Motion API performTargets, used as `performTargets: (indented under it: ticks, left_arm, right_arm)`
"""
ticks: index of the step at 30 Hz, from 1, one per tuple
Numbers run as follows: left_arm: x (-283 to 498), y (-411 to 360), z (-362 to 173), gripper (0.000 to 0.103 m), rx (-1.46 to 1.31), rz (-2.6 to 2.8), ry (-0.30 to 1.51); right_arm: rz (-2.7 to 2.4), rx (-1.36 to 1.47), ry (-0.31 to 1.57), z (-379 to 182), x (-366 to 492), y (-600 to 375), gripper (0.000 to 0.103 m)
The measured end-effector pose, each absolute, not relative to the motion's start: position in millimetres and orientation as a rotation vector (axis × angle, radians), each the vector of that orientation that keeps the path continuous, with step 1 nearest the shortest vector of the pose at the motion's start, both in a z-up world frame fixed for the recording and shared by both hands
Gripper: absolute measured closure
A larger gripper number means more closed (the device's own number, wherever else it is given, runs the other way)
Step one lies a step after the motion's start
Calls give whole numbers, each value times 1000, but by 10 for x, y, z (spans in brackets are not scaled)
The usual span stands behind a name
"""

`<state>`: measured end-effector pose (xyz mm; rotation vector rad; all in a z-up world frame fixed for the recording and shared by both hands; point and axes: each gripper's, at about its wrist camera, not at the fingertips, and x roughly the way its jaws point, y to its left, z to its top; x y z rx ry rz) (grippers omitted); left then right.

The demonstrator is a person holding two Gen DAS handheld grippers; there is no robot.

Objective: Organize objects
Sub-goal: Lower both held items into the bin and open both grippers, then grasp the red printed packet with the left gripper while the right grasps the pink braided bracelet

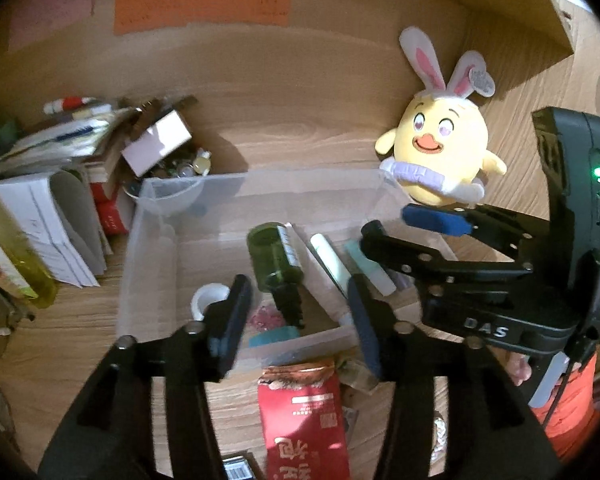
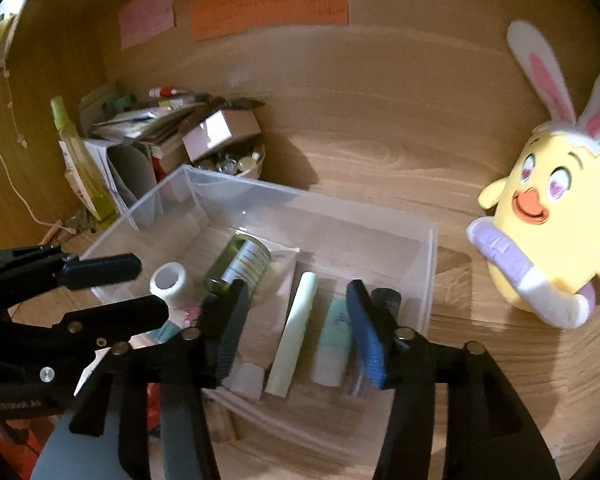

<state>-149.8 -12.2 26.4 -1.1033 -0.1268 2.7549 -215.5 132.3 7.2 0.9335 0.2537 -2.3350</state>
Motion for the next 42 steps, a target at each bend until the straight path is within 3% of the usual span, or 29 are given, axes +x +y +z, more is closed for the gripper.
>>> performTargets:
  ticks: [3, 13, 24, 42]
  left_arm:
    - [-1419, -143, 318, 45, -1083, 2773, -114]
    - [-1093, -235, 424, 14, -1029, 2822, -107]
    - [-898, -388, 251, 12, -1118, 2828, -104]
    - [-1004, -195, -309, 12, -1327, 2671, -153]
  right_arm:
    - [-2352, 896, 254, 157, -2049, 1377, 46]
    - [-2391, 822, 231, 350, -1702, 1611, 37]
    - [-2393, 847, 246, 227, -1344, 1844, 37]
    - [-2269, 1093, 232, -508, -1016, 1941, 39]
